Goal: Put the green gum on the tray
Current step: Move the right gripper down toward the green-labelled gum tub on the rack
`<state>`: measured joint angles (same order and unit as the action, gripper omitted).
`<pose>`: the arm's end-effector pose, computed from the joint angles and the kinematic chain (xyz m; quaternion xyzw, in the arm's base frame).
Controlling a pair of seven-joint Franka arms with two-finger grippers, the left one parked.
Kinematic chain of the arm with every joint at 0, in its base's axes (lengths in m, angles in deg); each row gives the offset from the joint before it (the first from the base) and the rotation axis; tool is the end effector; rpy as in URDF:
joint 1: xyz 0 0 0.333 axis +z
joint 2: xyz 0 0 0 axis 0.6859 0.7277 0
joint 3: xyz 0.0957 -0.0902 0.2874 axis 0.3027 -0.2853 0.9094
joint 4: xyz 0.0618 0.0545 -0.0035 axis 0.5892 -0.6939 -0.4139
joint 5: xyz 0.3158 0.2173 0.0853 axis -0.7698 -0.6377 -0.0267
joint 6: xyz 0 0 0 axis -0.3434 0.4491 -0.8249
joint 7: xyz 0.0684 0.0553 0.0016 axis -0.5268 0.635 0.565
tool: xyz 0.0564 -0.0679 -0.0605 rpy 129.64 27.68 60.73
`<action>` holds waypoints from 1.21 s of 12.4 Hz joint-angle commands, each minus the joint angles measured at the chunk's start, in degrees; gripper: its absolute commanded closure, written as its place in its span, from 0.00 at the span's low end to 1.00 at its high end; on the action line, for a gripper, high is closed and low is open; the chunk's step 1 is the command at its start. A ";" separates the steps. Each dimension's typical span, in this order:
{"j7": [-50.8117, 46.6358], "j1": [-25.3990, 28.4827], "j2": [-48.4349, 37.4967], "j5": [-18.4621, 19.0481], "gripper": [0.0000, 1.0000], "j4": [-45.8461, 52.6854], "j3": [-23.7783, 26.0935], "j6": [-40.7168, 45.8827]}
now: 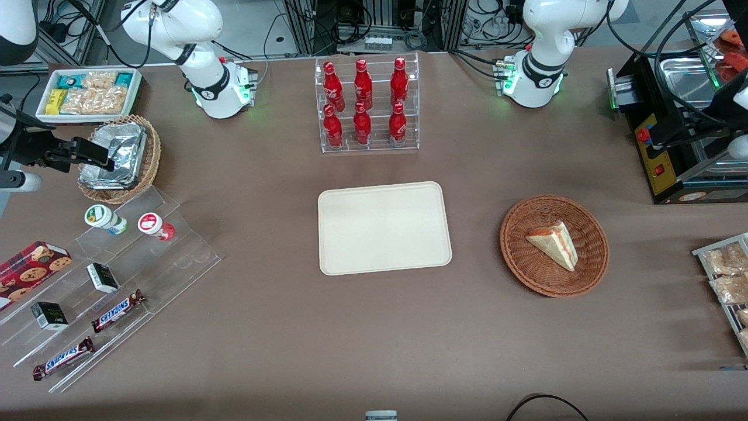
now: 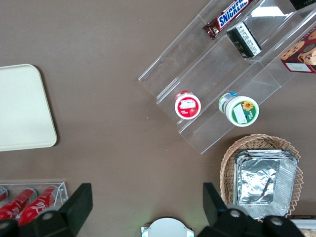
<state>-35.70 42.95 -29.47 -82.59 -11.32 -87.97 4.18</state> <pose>0.5151 -0.0334 0.6061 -0.9971 0.0363 0.0613 0.0269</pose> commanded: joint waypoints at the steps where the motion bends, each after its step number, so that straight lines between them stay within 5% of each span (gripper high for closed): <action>1: -1.95 -0.26 0.32 1.29 0.01 0.58 0.50 -1.14; 4: -0.38 -0.26 1.28 3.58 0.01 -0.03 0.41 -4.39; 15: 35.28 -4.91 0.40 2.96 0.00 -19.00 -3.28 -28.46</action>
<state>-4.93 38.80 -27.86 -80.07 -26.01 -91.12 -19.92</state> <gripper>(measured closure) 0.000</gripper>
